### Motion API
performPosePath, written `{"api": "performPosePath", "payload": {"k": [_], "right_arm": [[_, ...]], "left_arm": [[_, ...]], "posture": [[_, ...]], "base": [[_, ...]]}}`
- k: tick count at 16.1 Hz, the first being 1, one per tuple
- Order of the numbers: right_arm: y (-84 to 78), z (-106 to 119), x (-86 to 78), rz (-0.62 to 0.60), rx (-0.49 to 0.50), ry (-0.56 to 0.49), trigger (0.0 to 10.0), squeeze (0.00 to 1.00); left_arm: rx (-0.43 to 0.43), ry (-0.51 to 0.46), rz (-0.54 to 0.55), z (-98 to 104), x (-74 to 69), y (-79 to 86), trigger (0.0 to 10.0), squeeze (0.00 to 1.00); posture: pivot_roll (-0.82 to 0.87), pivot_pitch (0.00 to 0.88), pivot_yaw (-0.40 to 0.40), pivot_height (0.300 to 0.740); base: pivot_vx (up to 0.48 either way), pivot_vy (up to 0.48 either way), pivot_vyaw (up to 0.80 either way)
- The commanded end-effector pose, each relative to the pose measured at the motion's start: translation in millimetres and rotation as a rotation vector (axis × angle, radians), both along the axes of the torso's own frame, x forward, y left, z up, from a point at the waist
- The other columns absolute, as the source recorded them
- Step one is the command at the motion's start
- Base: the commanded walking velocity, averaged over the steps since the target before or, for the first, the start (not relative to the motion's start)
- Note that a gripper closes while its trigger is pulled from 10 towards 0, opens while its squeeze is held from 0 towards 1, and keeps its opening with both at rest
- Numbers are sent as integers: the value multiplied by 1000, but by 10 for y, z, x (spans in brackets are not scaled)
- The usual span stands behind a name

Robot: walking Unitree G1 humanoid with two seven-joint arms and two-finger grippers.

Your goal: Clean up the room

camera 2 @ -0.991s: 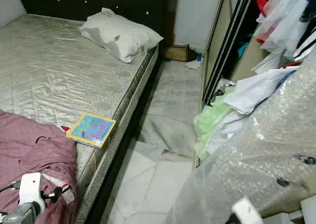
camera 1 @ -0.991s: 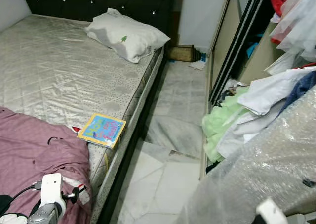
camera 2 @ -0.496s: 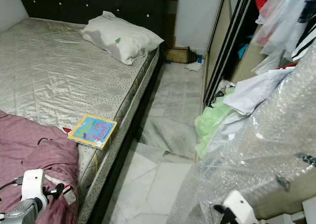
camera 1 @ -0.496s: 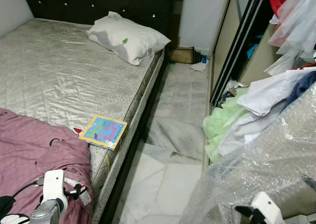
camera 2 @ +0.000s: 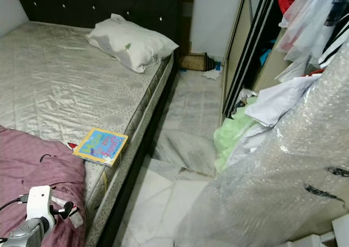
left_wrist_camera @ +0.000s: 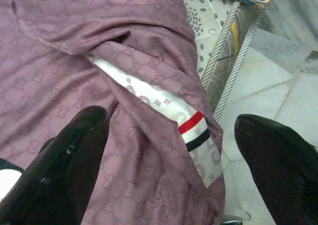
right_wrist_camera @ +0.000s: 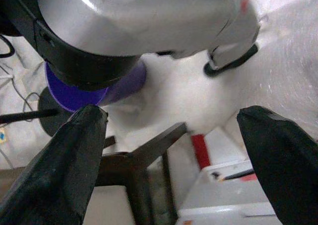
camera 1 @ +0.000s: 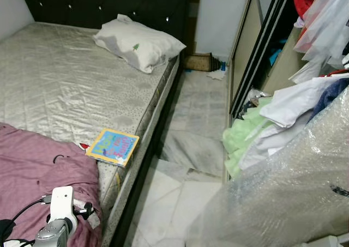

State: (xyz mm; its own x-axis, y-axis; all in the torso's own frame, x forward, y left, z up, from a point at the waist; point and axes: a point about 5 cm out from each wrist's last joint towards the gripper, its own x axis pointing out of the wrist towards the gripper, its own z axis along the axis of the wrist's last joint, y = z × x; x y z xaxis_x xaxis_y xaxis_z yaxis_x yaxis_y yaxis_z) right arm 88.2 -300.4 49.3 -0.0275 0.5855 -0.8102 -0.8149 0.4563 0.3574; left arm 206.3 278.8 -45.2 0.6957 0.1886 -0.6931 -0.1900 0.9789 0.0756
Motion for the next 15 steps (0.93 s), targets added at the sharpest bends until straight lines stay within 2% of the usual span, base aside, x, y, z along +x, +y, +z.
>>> {"api": "performPosePath", "payload": {"k": [1, 3, 5, 8, 9, 10, 11, 12, 14, 15], "right_arm": [[-97, 84, 16, 25, 34, 10, 10000, 0], [42, 221, 119, 53, 106, -36, 10000, 0], [174, 309, 349, 63, 162, -144, 10000, 0], [538, 428, 604, 64, 276, -285, 10000, 0], [666, 438, 775, 21, 299, -381, 10000, 0], [739, 448, 860, 14, 308, -422, 10000, 0], [861, 467, 982, 8, 324, -501, 10000, 0], [919, 454, 1040, -10, 333, -518, 10000, 0], [1041, 442, 1067, 4, 365, -518, 10000, 0], [1089, 436, 1100, 7, 349, -561, 10000, 0]], "left_arm": [[-1, 13, -6, 0, 10, -1, 10000, 0], [-3, 7, -13, 17, 51, -17, 10000, 0], [-4, 4, -14, 22, 58, -18, 10000, 0], [-4, -2, 3, 26, 39, 17, 10000, 0], [-1, -23, 16, 56, 63, 45, 10000, 0], [3, -45, 22, 87, 97, 60, 10000, 0], [16, -98, 19, 169, 196, 74, 10000, 0], [23, -131, 7, 225, 267, 69, 10000, 0], [23, -190, -7, 324, 393, 49, 10000, 0], [35, -222, -39, 376, 459, 18, 10000, 0]], "posture": [[-222, 41, 18, 740], [-219, 38, 18, 740], [-212, 37, 16, 740], [-195, 32, 9, 740], [-187, 29, 4, 740], [-182, 26, 1, 740], [-177, 26, -1, 740], [-166, 25, -7, 740], [-156, 27, -8, 740], [-151, 31, -9, 740]], "base": [[0, 0, 0], [0, 0, 0], [0, 0, 0], [0, 0, 0], [0, 0, 0], [0, 0, 0], [0, 0, 0], [0, 0, 0], [0, 0, 0], [0, 0, 0]]}}
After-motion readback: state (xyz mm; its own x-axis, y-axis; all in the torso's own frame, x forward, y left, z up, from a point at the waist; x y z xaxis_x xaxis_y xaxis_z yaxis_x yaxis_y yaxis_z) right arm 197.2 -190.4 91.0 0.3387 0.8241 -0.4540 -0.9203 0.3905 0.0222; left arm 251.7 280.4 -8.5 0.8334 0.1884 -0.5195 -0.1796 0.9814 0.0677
